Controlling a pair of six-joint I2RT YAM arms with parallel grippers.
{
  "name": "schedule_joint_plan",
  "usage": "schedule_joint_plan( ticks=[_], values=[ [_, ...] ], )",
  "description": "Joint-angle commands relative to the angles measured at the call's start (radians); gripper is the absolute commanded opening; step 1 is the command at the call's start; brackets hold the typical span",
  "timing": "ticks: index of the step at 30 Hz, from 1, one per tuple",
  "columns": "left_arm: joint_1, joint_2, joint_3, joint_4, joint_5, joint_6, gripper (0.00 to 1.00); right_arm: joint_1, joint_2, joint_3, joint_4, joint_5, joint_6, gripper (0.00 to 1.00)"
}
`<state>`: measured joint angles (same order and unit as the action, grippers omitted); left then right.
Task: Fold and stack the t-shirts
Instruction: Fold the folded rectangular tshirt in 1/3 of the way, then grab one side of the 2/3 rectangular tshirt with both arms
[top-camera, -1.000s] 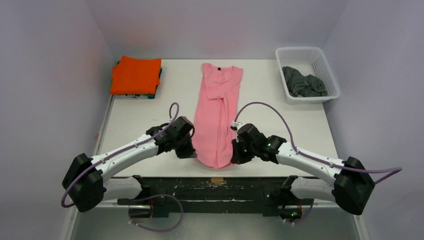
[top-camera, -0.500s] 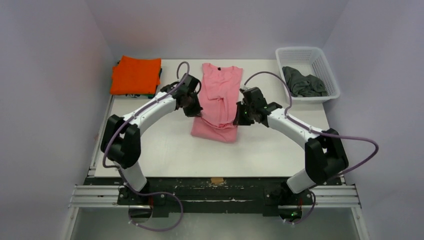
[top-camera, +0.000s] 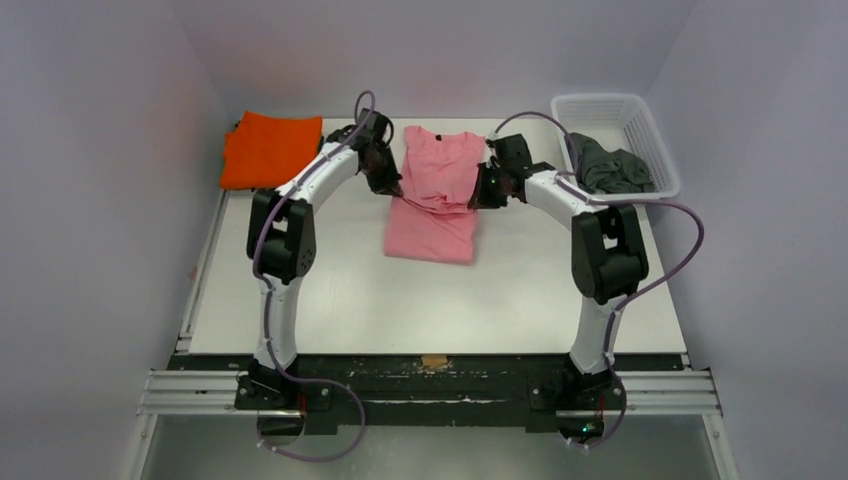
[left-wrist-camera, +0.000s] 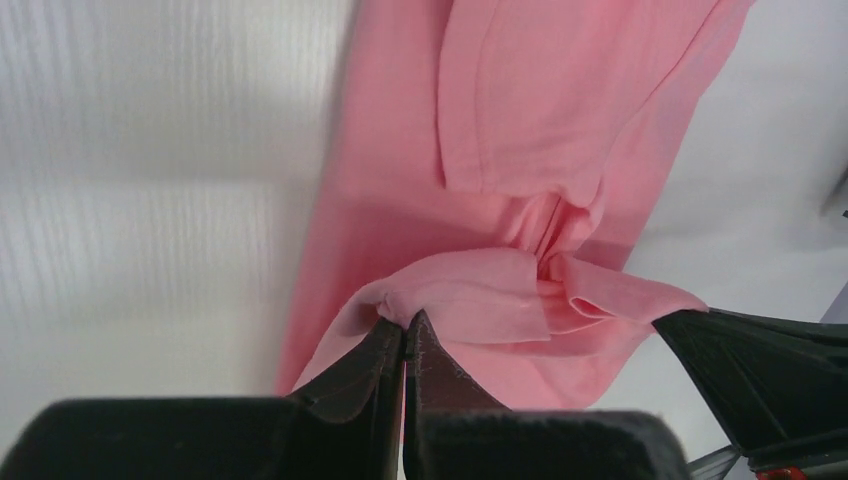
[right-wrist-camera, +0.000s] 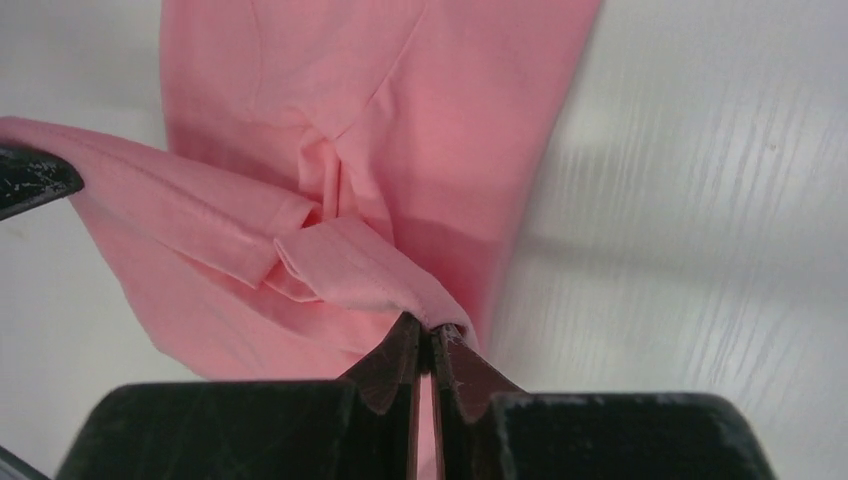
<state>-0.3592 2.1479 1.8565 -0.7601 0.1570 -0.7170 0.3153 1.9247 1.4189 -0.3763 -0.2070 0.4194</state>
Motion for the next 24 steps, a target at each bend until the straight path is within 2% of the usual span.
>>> schedule_joint_plan(
  ticks=[1, 2, 4, 8, 9, 11, 13, 18, 21, 24],
  values=[
    [0.01, 0.129, 0.171, -0.018, 0.126, 0.05, 0.02, -0.026, 0.071, 0.072, 0.09, -0.064, -0.022, 0.09],
    [0.012, 0.159, 0.206, -0.019, 0.157, 0.053, 0.03, -0.028, 0.092, 0.093, 0.099, -0.067, -0.028, 0.18],
    [0.016, 0.198, 0.261, -0.009, 0.195, 0.066, 0.14, -0.03, 0.133, 0.148, 0.089, -0.064, -0.043, 0.42],
    [0.02, 0.178, 0.304, -0.007, 0.198, 0.124, 0.62, -0.033, 0.119, 0.171, 0.066, -0.017, -0.048, 0.69],
    [0.021, 0.15, 0.294, -0.018, 0.183, 0.137, 0.74, -0.033, 0.08, 0.141, 0.079, -0.004, -0.048, 0.79],
    [0.02, 0.07, 0.208, -0.006, 0.146, 0.16, 0.95, -0.033, 0.012, 0.059, 0.132, 0.005, -0.045, 0.87],
    [0.021, -0.038, 0.074, 0.03, 0.117, 0.165, 0.99, -0.033, -0.045, -0.025, 0.131, 0.008, -0.045, 0.89],
    [0.02, -0.271, -0.277, 0.084, 0.089, 0.141, 1.0, -0.009, -0.199, -0.257, 0.168, -0.039, 0.005, 0.9],
    [0.021, -0.363, -0.459, 0.116, 0.076, 0.1, 0.99, 0.057, -0.278, -0.374, 0.167, -0.028, 0.007, 0.85],
    [0.02, -0.397, -0.58, 0.172, 0.104, 0.066, 0.91, 0.127, -0.317, -0.452, 0.169, -0.001, 0.021, 0.77]
  ],
)
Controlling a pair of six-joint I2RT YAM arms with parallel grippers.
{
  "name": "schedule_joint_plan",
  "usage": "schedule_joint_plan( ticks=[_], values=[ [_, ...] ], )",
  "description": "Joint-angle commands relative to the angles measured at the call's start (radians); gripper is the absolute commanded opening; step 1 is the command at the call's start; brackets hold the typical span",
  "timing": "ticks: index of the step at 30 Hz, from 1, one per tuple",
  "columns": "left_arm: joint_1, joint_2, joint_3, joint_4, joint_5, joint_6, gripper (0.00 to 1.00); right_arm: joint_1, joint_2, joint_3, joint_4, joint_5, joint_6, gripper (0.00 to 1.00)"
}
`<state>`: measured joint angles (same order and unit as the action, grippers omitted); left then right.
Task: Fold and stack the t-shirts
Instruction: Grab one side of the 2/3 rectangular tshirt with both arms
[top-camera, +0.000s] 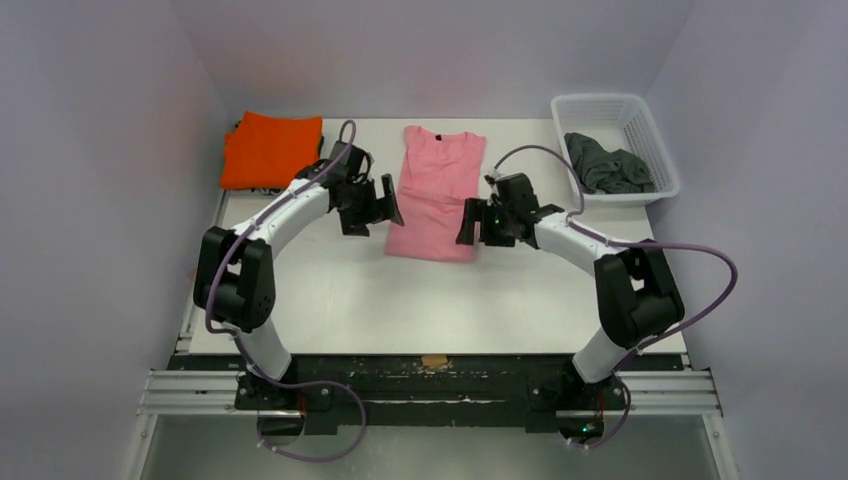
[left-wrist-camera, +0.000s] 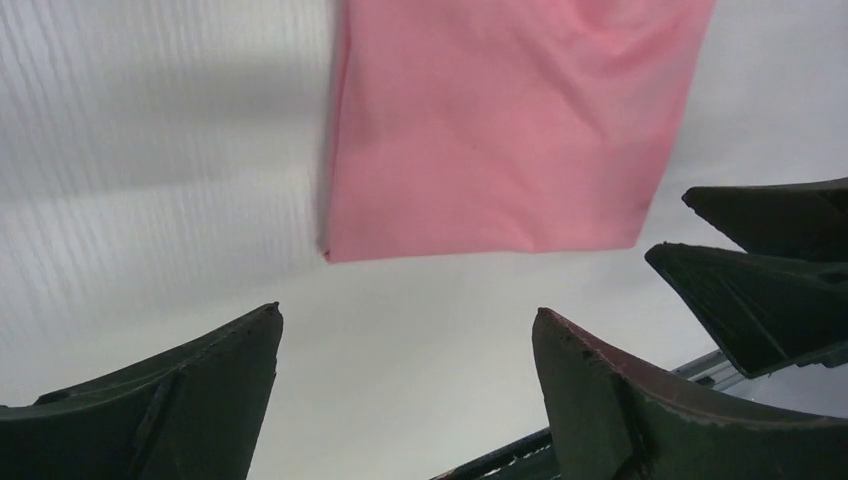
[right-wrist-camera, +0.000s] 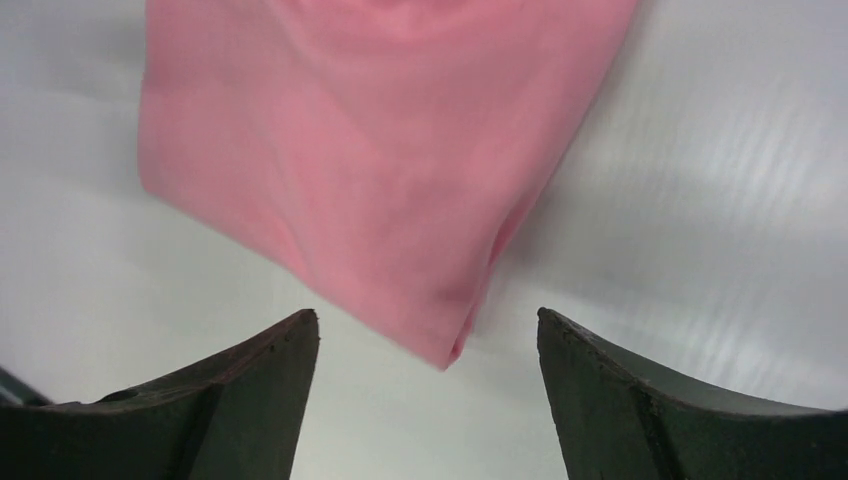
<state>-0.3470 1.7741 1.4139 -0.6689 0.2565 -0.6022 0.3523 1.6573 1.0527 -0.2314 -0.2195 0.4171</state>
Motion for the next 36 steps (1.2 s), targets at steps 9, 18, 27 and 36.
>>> schedule_joint_plan(
  ticks=[9, 18, 27, 36],
  values=[
    [0.007, 0.079, -0.202, 0.119, 0.031, -0.097, 0.61, 0.112, -0.025, -0.209, 0.157, 0.059, 0.061, 0.59],
    [-0.016, 0.18, -0.174, 0.145, 0.053, -0.112, 0.42, 0.111, 0.009, -0.23, 0.223, 0.053, 0.053, 0.47],
    [-0.058, 0.204, -0.122, 0.12, -0.004, -0.111, 0.0, 0.112, 0.011, -0.264, 0.225, 0.004, 0.015, 0.03],
    [-0.088, -0.142, -0.423, 0.142, 0.009, -0.122, 0.0, 0.132, -0.233, -0.358, 0.026, -0.171, 0.003, 0.0]
  ],
)
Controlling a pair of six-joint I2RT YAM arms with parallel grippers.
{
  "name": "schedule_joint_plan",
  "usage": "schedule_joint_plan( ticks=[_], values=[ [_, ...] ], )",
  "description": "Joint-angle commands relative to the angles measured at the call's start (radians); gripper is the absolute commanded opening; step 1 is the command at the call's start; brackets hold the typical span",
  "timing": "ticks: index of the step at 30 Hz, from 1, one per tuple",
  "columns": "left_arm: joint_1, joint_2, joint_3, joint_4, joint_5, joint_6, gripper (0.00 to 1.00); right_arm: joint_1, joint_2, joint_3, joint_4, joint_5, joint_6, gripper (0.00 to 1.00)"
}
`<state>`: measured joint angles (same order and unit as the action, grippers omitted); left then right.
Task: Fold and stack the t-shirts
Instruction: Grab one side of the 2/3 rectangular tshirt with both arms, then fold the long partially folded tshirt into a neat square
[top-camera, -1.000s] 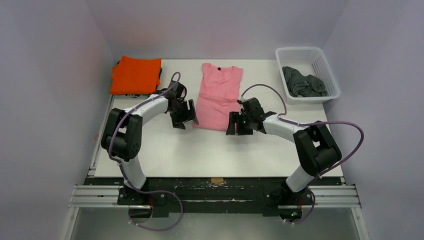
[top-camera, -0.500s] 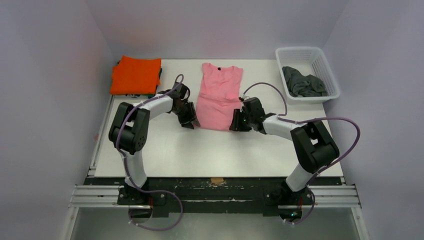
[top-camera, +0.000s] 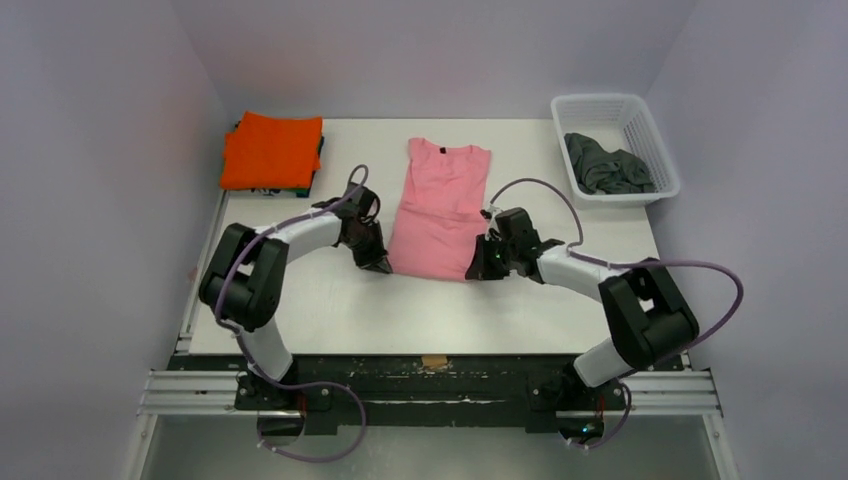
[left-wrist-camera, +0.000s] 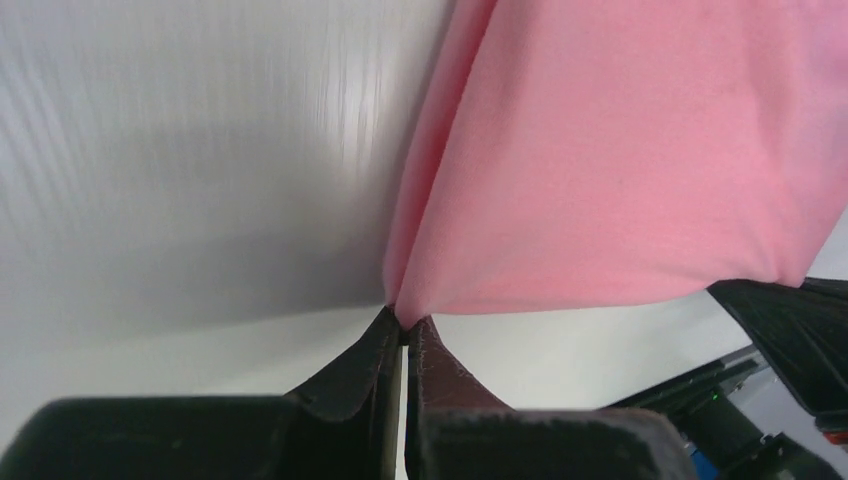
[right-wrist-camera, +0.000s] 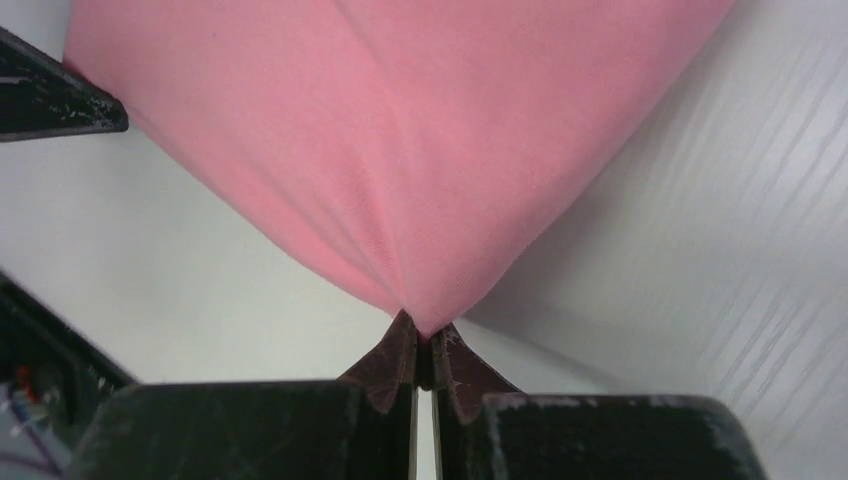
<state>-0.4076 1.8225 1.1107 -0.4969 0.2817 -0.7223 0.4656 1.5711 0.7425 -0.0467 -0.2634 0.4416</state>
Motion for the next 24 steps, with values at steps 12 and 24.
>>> schedule_joint_plan(
  ticks=[12, 24],
  values=[
    [-0.125, -0.732, -0.117, -0.209, -0.065, -0.017, 0.0, 0.02, -0.516, 0.084, -0.501, -0.244, 0.019, 0.0],
    [0.034, -0.347, 0.251, -0.172, -0.061, 0.048, 0.0, -0.221, -0.246, 0.291, -0.269, -0.354, 0.003, 0.0]
  ],
)
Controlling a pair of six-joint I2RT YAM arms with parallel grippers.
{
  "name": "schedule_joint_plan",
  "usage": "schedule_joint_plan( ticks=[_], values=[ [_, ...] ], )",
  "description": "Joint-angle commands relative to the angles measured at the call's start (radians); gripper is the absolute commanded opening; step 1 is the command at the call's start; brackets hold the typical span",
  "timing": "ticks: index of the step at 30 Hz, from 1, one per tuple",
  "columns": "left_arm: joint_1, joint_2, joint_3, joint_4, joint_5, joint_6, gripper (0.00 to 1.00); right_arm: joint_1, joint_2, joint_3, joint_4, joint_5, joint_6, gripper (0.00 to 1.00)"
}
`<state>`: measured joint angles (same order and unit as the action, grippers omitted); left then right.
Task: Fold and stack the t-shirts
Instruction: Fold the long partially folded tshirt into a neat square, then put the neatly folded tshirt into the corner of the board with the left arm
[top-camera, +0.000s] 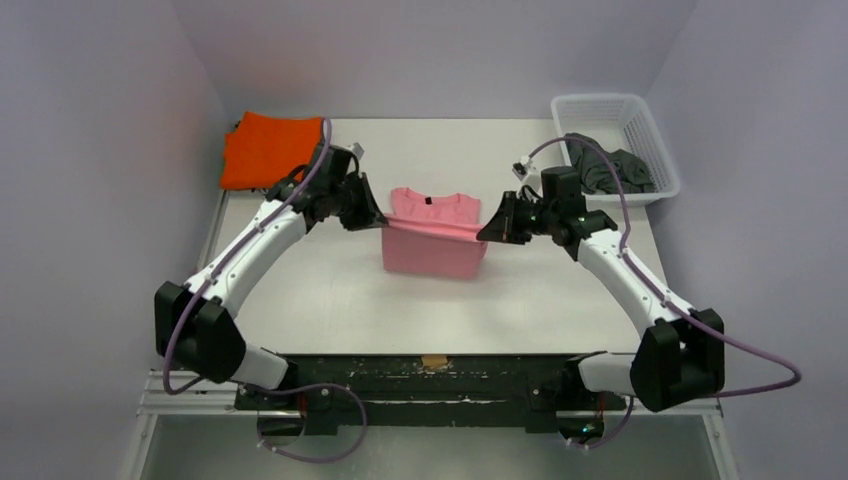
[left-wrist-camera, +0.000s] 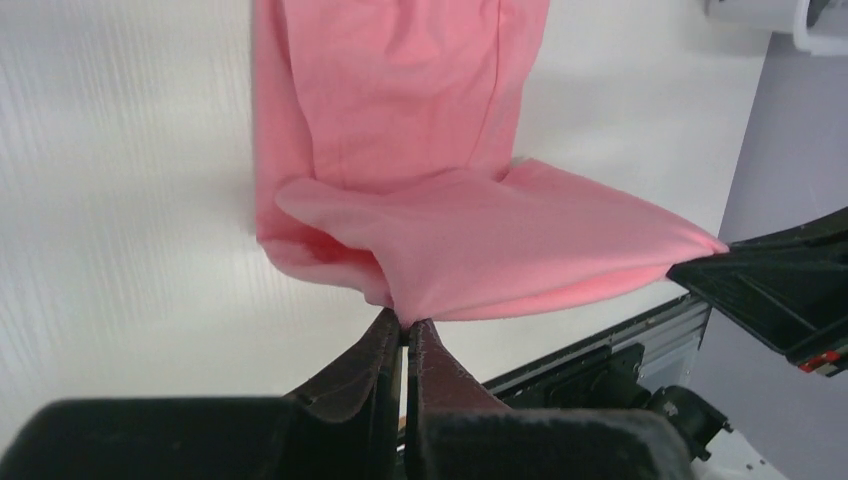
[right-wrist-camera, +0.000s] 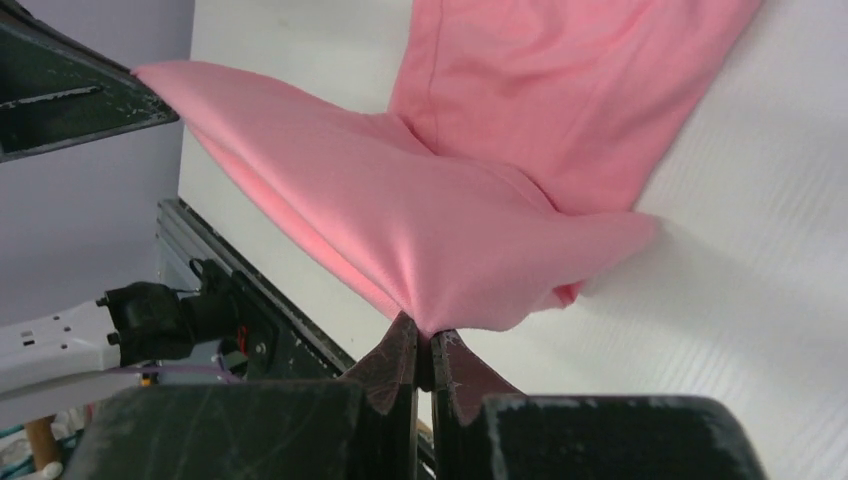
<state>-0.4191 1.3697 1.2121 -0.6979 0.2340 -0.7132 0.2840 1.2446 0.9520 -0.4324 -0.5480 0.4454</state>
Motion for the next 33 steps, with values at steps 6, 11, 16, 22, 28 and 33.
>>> schedule_joint_plan(
  ticks=[6, 11, 16, 22, 28, 33],
  values=[
    [0.083, 0.297, 0.311, 0.033, 0.014, 0.055, 0.0, -0.106, 0.285, 0.144, 0.301, -0.233, 0.11, 0.0],
    [0.123, 0.458, 0.438, 0.018, 0.031, 0.048, 0.0, -0.176, 0.423, 0.189, 0.455, -0.291, 0.172, 0.0],
    [0.146, 0.625, 0.602, 0.019, 0.032, 0.057, 0.0, -0.197, 0.6, 0.301, 0.466, -0.252, 0.154, 0.0],
    [0.148, 0.914, 0.887, -0.09, 0.025, 0.067, 0.01, -0.206, 0.788, 0.416, 0.527, -0.111, 0.14, 0.0],
    [0.151, 1.02, 1.05, -0.102, 0.037, 0.079, 0.98, -0.206, 0.956, 0.659, 0.367, 0.047, 0.076, 0.58],
    [0.15, 0.918, 0.909, -0.074, 0.046, 0.116, 1.0, -0.172, 0.817, 0.541, 0.356, 0.155, 0.03, 0.77]
  ],
)
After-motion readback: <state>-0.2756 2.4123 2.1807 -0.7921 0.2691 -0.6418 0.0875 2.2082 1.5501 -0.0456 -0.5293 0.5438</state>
